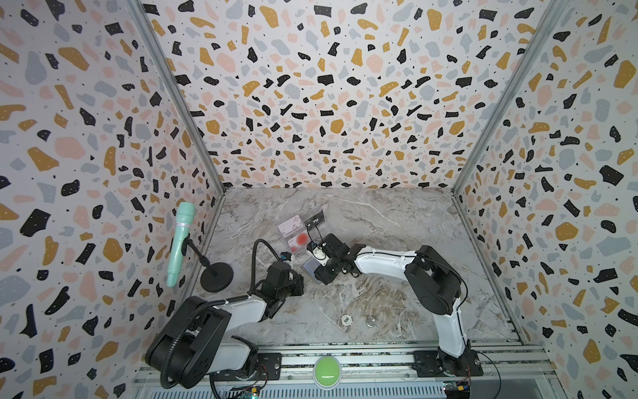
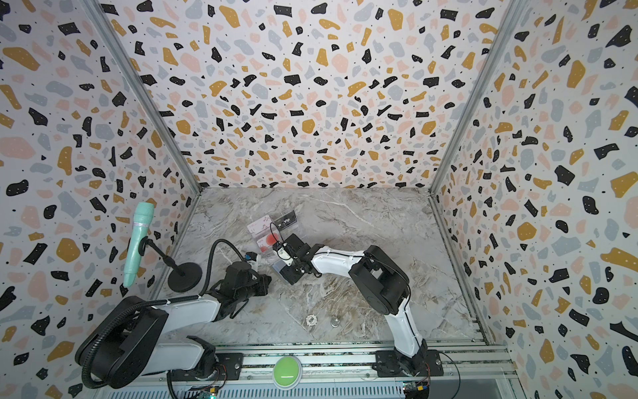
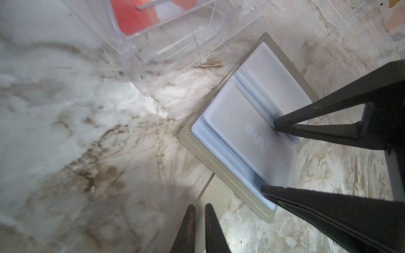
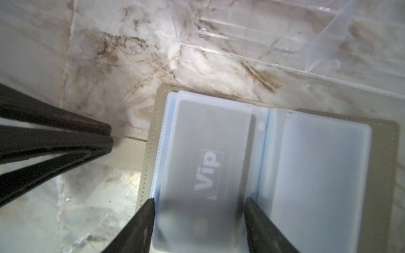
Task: Take the credit cards out of the card holder
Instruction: Flip over the card slot in the card holder.
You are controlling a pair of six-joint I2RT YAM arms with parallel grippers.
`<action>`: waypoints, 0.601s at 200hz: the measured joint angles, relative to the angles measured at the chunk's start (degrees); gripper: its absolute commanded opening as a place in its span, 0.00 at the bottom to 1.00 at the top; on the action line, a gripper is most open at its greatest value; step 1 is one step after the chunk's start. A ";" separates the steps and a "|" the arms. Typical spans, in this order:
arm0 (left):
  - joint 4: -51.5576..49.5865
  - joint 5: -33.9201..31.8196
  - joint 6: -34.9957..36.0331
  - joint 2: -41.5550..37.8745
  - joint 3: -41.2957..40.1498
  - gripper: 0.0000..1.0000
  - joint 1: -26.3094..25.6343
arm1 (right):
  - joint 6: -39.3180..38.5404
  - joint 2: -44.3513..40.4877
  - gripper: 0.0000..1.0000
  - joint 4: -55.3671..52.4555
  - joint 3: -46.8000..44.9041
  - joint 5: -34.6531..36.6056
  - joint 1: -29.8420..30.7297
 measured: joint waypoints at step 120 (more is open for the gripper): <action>0.85 0.48 0.02 0.66 0.02 0.13 0.00 | -0.87 -2.40 0.68 0.55 -0.72 -3.04 -0.94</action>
